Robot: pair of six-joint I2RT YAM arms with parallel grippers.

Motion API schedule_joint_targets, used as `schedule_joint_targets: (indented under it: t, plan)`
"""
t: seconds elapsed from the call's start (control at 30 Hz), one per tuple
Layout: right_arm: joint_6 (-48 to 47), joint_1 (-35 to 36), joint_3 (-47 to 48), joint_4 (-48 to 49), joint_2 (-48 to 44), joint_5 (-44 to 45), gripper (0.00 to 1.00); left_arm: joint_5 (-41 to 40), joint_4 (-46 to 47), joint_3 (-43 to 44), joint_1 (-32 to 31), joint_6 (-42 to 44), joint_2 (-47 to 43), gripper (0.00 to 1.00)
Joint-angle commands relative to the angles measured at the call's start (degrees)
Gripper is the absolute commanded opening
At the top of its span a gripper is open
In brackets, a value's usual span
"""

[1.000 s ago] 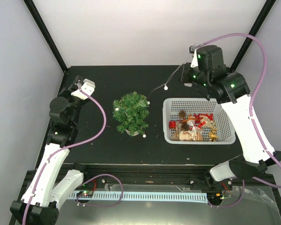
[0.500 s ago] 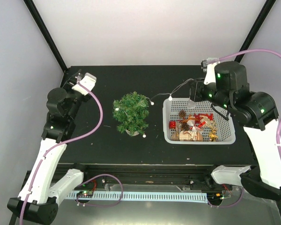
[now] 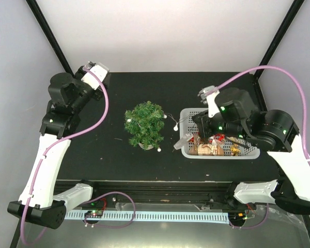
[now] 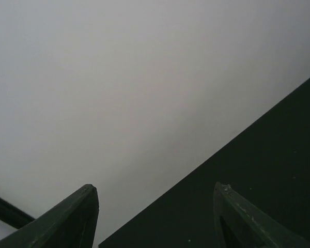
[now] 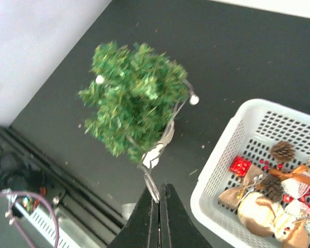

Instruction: Decorate the small christmas tree

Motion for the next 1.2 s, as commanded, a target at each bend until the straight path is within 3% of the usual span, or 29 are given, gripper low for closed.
schedule_joint_targets:
  t: [0.0,0.2,0.43,0.53,0.67,0.73,0.93,1.17]
  plan:
    - [2.2,7.8,0.3,-3.8,1.5,3.9,0.01,5.3,-7.0,5.8,-0.6,-2.7,2.1,0.63]
    - [1.0,19.1,9.1,-8.6,9.0,4.5,0.01,13.7,-13.9,9.8,-1.9,-2.0,2.8,0.73]
    - [-1.7,21.0,16.0,-8.6,14.5,1.3,0.01,40.4,-35.0,18.7,-2.0,-0.5,2.9,0.78]
    - [-2.4,21.1,16.7,-8.5,15.7,0.7,0.01,53.4,-47.4,24.4,-2.0,1.2,6.0,0.78]
    - [-3.2,21.1,17.5,-8.5,16.6,0.1,0.01,64.3,-60.7,30.1,-2.3,4.0,12.5,0.74]
    - [-3.5,21.1,17.8,-8.5,17.1,-0.2,0.01,64.8,-60.8,28.3,-3.5,5.2,11.8,0.72]
    - [-3.7,21.2,17.8,-8.1,18.1,-0.1,0.01,53.9,-60.2,25.4,-14.5,6.6,10.9,0.67]
    - [-3.5,21.1,17.5,-7.2,18.9,-0.7,0.01,49.2,-56.3,24.4,-17.9,5.5,11.7,0.61]
